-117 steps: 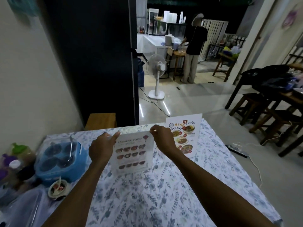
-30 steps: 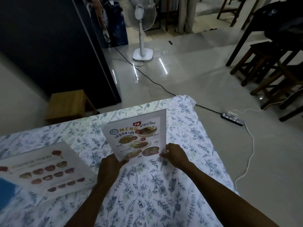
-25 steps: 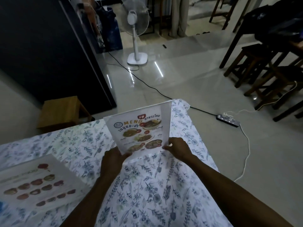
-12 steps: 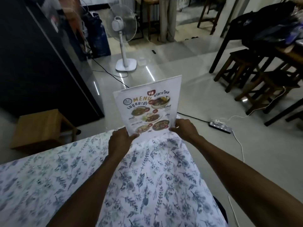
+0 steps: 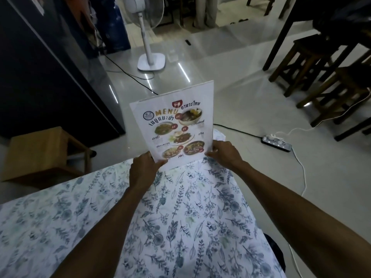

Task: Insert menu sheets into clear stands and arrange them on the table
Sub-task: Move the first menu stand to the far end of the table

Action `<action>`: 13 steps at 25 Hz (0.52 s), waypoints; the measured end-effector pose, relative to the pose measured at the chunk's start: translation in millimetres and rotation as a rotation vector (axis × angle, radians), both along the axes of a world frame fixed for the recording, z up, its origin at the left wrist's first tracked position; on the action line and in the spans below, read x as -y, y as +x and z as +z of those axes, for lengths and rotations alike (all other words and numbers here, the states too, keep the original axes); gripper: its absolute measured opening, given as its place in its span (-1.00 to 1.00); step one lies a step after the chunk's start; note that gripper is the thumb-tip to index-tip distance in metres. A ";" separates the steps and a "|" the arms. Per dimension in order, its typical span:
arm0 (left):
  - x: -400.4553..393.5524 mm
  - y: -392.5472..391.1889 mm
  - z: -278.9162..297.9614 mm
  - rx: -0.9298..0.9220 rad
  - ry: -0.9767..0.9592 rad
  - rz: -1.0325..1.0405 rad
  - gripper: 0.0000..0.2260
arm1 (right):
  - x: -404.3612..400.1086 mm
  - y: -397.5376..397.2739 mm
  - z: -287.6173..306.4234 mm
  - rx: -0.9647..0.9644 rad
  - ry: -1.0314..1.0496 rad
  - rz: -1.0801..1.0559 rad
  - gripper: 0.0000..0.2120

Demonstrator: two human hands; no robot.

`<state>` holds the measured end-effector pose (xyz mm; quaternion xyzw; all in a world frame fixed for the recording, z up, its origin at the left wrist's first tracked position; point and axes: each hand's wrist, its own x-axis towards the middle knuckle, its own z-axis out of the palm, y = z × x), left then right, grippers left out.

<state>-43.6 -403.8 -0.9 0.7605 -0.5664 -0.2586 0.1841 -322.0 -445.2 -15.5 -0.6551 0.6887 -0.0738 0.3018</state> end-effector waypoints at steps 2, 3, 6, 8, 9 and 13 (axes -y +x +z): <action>0.7 0.2 -5.4 -0.033 -0.011 0.007 -0.52 | 0.6 -0.5 -7.6 0.009 -0.005 -0.016 -0.71; 1.0 1.1 -8.2 -0.040 -0.010 0.007 -0.52 | 0.8 0.1 -10.6 0.006 -0.010 -0.019 -0.73; -3.3 0.4 -11.5 -0.048 0.001 0.011 -0.53 | -2.1 2.2 -14.8 -0.043 -0.017 -0.035 -0.74; -4.6 -1.3 -10.8 -0.061 0.007 0.020 -0.55 | -3.6 4.5 -14.0 -0.084 -0.021 -0.039 -0.71; -5.0 -2.6 -10.0 -0.068 0.010 0.022 -0.55 | -4.9 5.5 -12.7 -0.090 -0.019 -0.048 -0.70; -12.9 -6.1 -3.4 -0.009 0.041 0.017 -0.55 | -14.2 9.0 -8.6 -0.026 -0.009 -0.104 -0.72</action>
